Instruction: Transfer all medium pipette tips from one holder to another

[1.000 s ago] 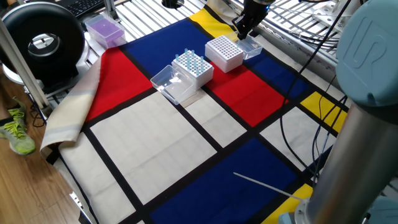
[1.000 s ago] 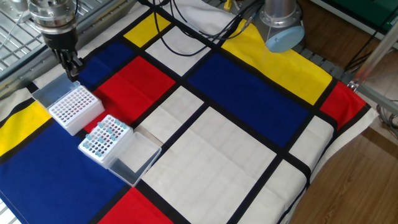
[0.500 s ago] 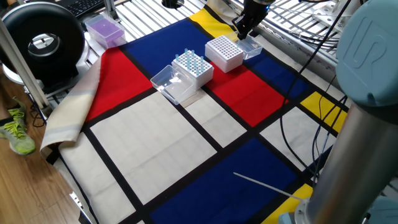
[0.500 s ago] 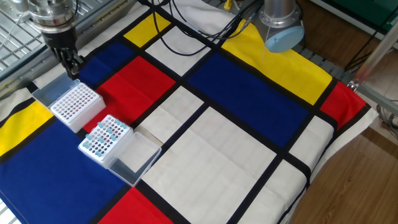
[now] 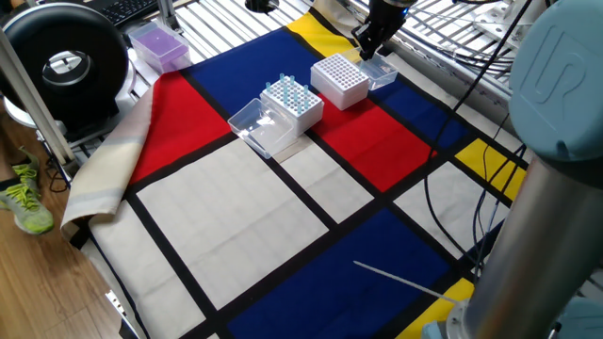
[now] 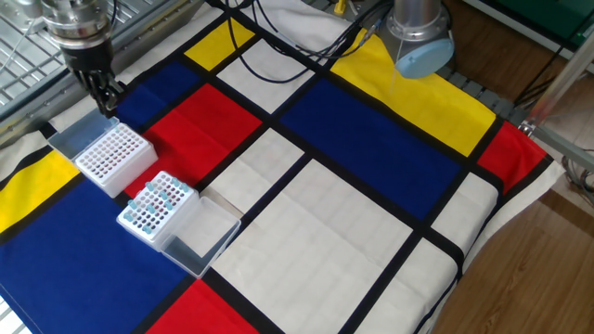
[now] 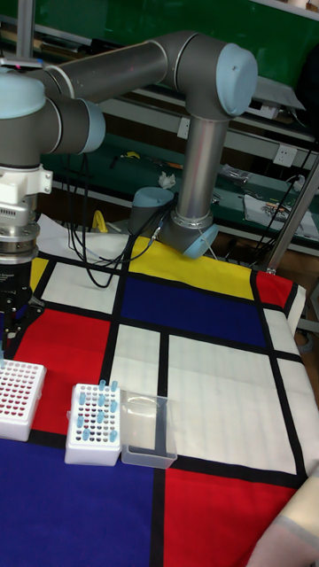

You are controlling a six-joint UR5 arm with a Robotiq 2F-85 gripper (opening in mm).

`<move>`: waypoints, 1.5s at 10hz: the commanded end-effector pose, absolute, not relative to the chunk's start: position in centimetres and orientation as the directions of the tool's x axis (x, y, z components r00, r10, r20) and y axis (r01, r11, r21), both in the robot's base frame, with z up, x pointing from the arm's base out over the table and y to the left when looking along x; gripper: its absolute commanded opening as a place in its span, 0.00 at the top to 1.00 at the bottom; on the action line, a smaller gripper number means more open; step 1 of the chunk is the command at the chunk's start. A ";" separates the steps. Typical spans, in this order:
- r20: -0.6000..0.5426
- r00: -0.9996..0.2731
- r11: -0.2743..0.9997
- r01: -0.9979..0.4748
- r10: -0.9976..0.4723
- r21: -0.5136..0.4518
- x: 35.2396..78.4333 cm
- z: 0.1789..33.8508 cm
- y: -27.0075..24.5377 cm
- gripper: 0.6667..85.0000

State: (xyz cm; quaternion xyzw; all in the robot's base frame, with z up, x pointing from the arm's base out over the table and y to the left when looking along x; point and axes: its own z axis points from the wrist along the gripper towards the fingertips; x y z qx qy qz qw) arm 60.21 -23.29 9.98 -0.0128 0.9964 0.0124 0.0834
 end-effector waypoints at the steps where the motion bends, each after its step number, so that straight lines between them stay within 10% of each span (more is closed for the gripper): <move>1: -0.173 -0.985 0.999 -0.034 -0.030 0.021 60.5 10.2 -23.3 0.77; 15: -0.191 -0.952 0.970 0.244 0.238 -0.009 63.1 11.7 -18.3 0.81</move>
